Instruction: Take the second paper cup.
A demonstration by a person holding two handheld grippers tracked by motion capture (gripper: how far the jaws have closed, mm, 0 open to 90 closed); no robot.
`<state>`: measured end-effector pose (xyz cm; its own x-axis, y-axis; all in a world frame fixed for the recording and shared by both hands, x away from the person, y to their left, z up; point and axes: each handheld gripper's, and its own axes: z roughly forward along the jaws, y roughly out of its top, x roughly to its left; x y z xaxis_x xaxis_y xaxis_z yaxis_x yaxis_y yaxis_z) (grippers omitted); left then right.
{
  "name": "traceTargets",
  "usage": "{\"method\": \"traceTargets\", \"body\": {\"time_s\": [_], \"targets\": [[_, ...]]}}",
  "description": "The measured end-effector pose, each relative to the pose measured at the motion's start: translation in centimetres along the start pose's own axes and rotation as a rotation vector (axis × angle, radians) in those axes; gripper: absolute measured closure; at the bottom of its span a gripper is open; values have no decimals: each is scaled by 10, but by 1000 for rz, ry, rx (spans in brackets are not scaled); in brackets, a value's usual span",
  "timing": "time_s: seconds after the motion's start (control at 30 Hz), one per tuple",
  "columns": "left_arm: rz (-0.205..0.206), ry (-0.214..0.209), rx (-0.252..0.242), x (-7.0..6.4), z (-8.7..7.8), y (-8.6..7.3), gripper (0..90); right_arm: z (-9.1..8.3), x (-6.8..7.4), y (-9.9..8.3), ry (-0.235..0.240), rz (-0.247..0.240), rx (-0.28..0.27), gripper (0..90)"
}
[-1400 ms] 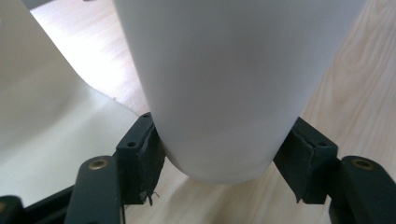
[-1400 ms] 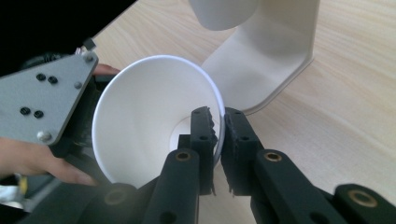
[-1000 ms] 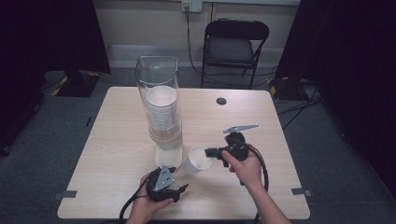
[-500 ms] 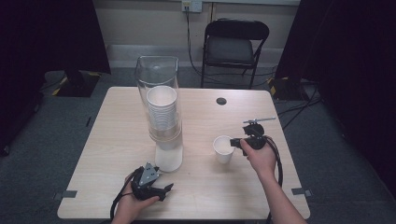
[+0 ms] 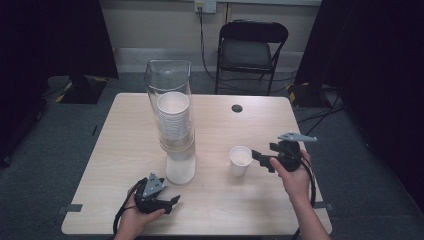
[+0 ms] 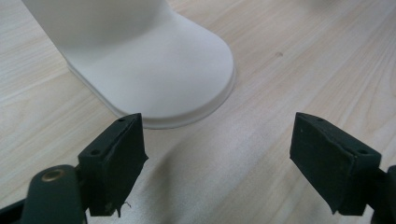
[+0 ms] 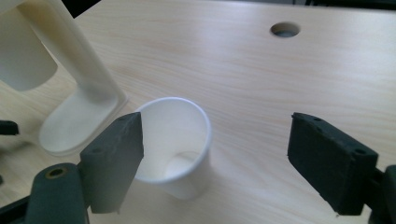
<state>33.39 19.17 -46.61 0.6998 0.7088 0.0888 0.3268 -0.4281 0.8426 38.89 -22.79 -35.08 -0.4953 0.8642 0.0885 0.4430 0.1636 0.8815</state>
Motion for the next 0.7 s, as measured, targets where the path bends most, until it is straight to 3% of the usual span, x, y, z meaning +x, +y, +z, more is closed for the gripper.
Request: {"method": "traceTargets", "body": {"time_s": [0.1,0.17,0.27,0.3,0.4,0.43,0.47,0.57,0.6,0.7], "targets": [[1,4,5,1,0,0,179,-10,-5,-10,-6,-13,-13,146],[-14,8,3,3,-1,0,179,-17,-12,-28,-21,-62,15,148],[-29,8,-5,5,-2,1,179,-16,-18,-44,-16,-60,26,148],[-36,15,-8,6,-2,2,179,-11,-24,-62,-30,-50,49,149],[-56,24,-30,9,-2,3,179,0,-23,-89,-56,-100,144,151],[-56,24,-30,9,-2,3,179,0,-23,-89,-56,-100,144,151],[-53,35,-27,11,-3,6,179,6,-21,-102,-49,-119,172,151],[-68,46,-38,13,-3,9,179,12,-19,-113,-63,-143,201,151],[-55,49,-36,15,-3,11,179,13,-19,-115,-64,-151,211,142],[-65,64,-47,18,-4,17,180,13,-21,-118,-71,-154,186,142]]}}
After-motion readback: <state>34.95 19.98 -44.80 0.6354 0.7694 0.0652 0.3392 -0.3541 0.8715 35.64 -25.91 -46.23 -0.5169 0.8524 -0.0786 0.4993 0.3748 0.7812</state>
